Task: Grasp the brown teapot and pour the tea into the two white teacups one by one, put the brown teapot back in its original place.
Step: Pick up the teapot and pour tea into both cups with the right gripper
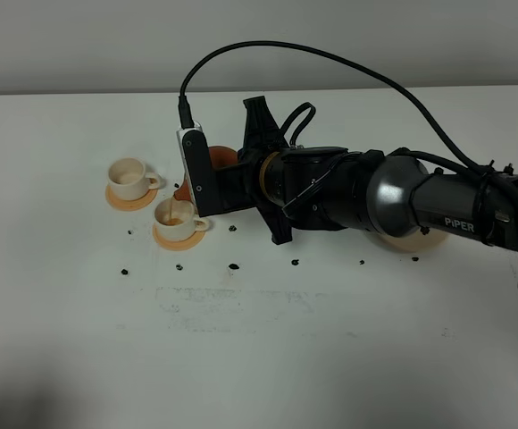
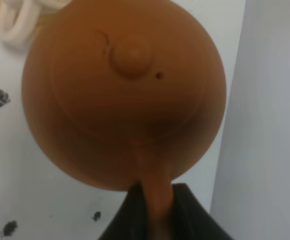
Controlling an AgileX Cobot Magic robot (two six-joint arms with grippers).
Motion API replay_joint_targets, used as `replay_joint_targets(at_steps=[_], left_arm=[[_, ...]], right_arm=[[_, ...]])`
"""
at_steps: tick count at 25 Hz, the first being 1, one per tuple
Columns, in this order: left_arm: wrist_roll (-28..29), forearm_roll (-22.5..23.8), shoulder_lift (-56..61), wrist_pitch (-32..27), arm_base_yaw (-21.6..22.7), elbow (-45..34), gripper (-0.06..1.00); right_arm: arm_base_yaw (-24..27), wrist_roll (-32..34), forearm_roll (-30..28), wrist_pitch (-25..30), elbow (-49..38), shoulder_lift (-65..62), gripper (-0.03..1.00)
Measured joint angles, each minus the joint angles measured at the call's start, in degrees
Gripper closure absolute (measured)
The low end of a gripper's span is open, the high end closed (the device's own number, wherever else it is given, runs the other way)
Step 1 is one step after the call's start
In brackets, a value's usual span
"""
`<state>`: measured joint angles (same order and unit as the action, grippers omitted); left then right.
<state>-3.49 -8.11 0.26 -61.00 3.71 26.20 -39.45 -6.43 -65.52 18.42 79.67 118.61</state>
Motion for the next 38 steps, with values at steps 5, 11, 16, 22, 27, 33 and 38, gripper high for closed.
replay_joint_targets(at_steps=[5,11,16,22,27,33,38], left_arm=[[0.0,0.0,0.0,0.0,0.0,0.0,0.27],[0.0,0.0,0.0,0.0,0.0,0.0,0.27],[0.06,0.0,0.0,0.0,0.0,0.0,0.27],[0.06,0.0,0.0,0.0,0.0,0.0,0.27],[0.06,0.0,0.0,0.0,0.0,0.0,0.27],[0.06,0.0,0.0,0.0,0.0,0.0,0.27],[0.06,0.0,0.0,0.0,0.0,0.0,0.27]], right_arm=[[0.0,0.04,-1.31,-0.06,0.0,0.0,0.88],[0.0,0.04,-2.47,-0.06,0.0,0.0,0.88],[0.0,0.04,-3.23,-0.06,0.0,0.0,0.88],[0.0,0.04,-4.08,-0.06,0.0,0.0,0.88],[0.0,0.04,-4.52,-0.12,0.0,0.0,0.88],[0.0,0.04,-4.65,-0.12,0.0,0.0,0.88],[0.0,0.04,-4.99,-0.16,0.0,0.0,0.88]])
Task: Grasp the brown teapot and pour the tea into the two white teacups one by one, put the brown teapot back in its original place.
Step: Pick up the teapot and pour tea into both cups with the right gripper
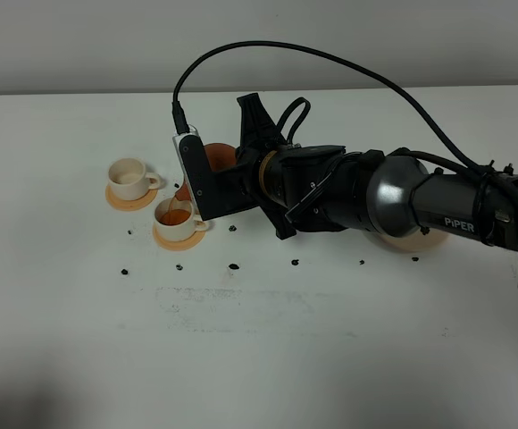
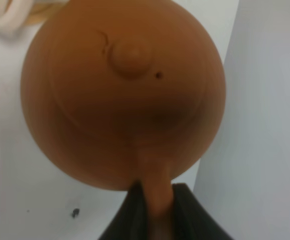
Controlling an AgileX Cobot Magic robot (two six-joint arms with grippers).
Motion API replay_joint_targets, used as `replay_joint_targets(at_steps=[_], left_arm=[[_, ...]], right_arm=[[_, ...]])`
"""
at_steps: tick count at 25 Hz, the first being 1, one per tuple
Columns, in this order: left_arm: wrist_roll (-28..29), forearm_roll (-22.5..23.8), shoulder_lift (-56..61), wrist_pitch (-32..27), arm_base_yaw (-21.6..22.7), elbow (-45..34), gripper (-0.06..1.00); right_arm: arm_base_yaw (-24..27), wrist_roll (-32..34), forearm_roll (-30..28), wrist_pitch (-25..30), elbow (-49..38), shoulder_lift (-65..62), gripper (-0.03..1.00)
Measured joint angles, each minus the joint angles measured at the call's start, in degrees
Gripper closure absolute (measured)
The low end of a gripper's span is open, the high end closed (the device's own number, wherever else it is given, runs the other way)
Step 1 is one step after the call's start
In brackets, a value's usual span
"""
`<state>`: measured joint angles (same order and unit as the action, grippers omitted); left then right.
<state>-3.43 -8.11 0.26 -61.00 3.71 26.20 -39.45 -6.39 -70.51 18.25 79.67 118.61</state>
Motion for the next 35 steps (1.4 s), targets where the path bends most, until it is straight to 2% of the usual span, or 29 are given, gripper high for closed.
replay_joint_targets(at_steps=[13,35], left_arm=[[-0.06,0.0,0.0,0.0,0.0,0.0,0.27],[-0.06,0.0,0.0,0.0,0.0,0.0,0.27]], right_arm=[[0.0,0.0,-2.45,0.0,0.0,0.0,0.88],[0.0,-0.11,-2.63,0.0,0.0,0.0,0.88]])
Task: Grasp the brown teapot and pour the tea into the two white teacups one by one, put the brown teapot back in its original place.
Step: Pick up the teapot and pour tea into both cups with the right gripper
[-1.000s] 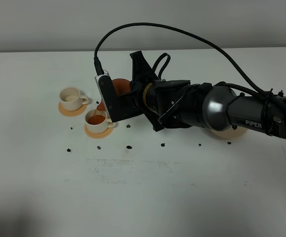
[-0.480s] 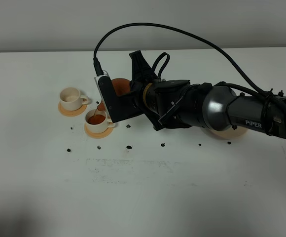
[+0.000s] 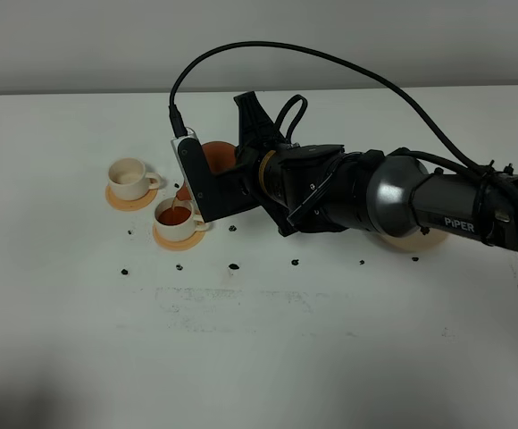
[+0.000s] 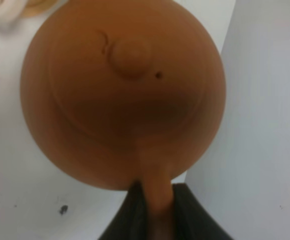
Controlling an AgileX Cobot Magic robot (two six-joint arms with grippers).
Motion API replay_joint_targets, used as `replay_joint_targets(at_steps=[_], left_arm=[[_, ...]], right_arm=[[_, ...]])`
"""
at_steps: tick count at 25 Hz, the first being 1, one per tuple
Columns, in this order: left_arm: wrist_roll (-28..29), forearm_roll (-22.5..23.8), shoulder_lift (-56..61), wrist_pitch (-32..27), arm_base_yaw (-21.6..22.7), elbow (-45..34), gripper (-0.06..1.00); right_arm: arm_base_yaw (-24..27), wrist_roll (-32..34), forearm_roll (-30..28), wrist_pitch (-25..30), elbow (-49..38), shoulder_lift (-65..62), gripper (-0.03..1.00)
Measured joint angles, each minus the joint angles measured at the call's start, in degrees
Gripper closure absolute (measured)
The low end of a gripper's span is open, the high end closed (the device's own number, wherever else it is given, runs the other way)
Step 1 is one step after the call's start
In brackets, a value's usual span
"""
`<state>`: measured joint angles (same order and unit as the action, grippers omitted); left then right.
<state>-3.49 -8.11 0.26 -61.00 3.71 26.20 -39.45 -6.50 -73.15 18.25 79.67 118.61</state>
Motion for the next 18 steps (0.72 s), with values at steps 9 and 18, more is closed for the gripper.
replay_joint_targets(at_steps=[9,18], left_arm=[[0.0,0.0,0.0,0.0,0.0,0.0,0.27],[0.0,0.0,0.0,0.0,0.0,0.0,0.27]], right_arm=[[0.0,-0.09,-0.05,0.0,0.0,0.0,0.88],[0.0,-0.09,-1.28,0.0,0.0,0.0,0.88]])
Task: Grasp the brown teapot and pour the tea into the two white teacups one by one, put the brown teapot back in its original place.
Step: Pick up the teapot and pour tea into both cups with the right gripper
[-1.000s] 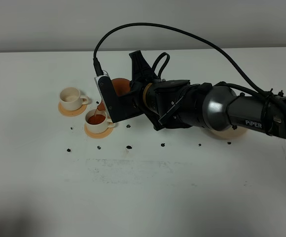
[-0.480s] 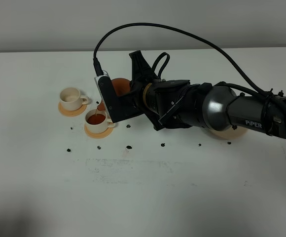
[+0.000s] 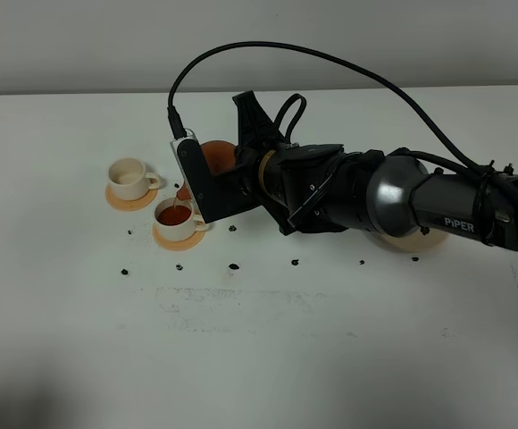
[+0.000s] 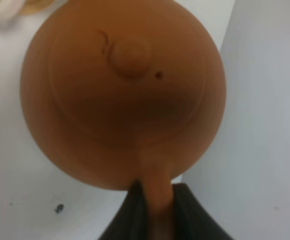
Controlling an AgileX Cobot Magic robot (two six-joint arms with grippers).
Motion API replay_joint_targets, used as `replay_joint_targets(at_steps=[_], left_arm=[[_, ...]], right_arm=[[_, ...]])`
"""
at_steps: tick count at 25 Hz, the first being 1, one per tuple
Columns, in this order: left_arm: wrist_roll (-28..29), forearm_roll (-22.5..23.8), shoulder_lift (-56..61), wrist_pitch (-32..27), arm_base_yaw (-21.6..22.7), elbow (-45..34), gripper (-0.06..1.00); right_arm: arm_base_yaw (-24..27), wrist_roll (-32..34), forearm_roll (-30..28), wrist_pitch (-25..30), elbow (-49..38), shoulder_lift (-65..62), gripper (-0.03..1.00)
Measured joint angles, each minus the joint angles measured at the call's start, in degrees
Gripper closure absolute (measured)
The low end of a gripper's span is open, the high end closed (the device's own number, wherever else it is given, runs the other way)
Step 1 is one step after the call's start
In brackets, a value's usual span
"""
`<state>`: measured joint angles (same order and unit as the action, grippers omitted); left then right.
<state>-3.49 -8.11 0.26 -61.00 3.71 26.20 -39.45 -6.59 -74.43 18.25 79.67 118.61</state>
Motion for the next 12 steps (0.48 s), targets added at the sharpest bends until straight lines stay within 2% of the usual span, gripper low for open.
replay_joint_targets(at_steps=[12], left_arm=[[0.06,0.0,0.0,0.0,0.0,0.0,0.27]], right_arm=[[0.0,0.38,-0.2,0.0,0.0,0.0,0.88]])
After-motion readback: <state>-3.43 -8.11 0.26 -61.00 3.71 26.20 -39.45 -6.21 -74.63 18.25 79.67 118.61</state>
